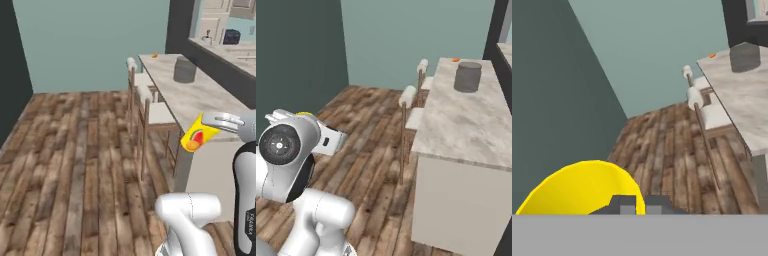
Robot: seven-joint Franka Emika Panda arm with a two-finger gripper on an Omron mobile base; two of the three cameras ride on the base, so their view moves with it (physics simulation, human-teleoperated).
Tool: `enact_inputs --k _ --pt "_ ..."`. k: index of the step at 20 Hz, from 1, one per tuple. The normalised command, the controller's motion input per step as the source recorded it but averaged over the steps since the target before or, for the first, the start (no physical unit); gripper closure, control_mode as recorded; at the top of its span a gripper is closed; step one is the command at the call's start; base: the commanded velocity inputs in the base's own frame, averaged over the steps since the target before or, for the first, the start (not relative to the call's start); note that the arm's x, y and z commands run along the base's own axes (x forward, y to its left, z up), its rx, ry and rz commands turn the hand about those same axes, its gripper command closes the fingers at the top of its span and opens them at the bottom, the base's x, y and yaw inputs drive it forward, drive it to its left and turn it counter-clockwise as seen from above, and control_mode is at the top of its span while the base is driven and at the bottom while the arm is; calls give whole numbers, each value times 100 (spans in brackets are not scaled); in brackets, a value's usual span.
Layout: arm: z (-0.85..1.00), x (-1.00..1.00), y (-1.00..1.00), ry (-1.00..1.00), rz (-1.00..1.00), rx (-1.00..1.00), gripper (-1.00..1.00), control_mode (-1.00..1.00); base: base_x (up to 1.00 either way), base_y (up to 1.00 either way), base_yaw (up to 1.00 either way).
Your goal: Open the cabinet directly in front. Then move the liquor and the cup to the dining counter with the jar on it.
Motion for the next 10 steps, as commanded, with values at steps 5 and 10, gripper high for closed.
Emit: enact_inputs --k 5,10 --pt "0 0 0 0 0 0 100 100 100 0 -39" --pt "0 0 0 0 0 0 100 100 100 16 -26"
